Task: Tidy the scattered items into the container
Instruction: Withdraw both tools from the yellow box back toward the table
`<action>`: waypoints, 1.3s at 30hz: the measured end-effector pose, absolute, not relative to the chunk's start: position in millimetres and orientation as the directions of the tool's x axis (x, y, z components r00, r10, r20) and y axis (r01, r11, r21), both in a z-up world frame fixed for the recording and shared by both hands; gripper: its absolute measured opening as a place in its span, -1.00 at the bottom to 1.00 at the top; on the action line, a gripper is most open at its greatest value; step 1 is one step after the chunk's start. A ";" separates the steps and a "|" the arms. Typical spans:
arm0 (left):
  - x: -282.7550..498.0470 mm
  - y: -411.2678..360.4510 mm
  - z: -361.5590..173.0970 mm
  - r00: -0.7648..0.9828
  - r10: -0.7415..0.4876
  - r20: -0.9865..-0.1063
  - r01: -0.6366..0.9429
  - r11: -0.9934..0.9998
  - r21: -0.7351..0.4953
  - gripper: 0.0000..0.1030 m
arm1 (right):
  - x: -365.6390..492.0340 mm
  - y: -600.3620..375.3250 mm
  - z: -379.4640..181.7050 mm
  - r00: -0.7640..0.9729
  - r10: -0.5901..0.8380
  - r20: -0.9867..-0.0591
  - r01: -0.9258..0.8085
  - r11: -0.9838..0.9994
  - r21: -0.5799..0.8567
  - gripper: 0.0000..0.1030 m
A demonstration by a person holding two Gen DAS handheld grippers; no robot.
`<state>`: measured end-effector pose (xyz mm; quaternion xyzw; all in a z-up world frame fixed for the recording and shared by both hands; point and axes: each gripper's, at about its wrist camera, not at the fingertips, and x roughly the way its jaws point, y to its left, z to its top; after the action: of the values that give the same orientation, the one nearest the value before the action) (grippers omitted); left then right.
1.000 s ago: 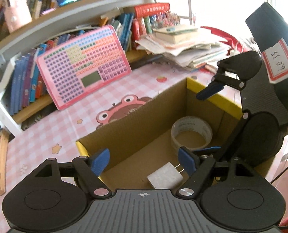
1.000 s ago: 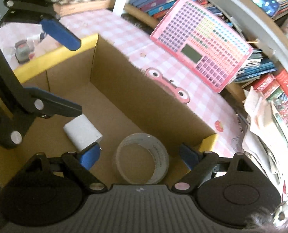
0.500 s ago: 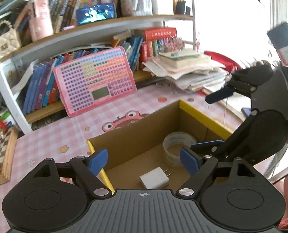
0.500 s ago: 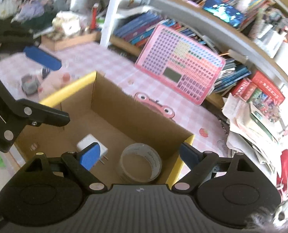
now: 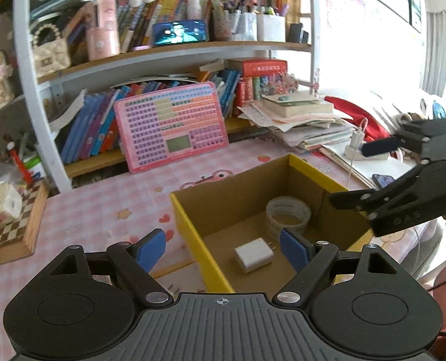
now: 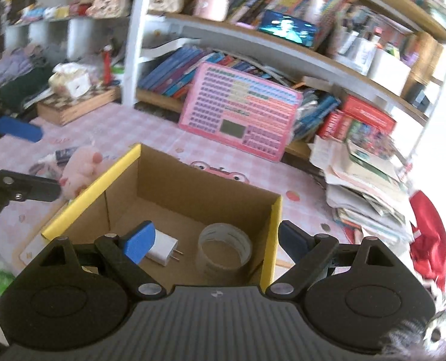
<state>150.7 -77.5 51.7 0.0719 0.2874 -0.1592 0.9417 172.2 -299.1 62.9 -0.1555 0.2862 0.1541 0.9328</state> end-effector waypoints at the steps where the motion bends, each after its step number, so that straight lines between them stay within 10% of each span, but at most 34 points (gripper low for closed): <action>1: 147.2 -72.2 52.0 0.789 -0.255 -0.559 0.330 0.943 0.036 0.66 | 168.1 -300.2 63.0 0.795 0.185 -0.578 -0.351 0.917 -0.189 0.73; 18: 89.8 7.6 33.4 0.785 -0.203 -0.585 0.232 0.972 -0.027 0.66 | 78.0 -297.3 30.1 0.789 -0.055 -0.612 0.032 0.998 -0.050 0.72; 39: 38.7 75.9 9.0 0.746 -0.130 -0.654 0.155 0.988 -0.020 0.66 | 20.5 -217.4 -8.3 0.723 -0.085 -0.685 0.027 0.995 -0.095 0.68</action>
<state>38.7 75.9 9.0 0.0179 0.3484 -0.0763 0.9341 20.5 -217.4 -8.3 -0.0392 0.3707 -0.0301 0.9274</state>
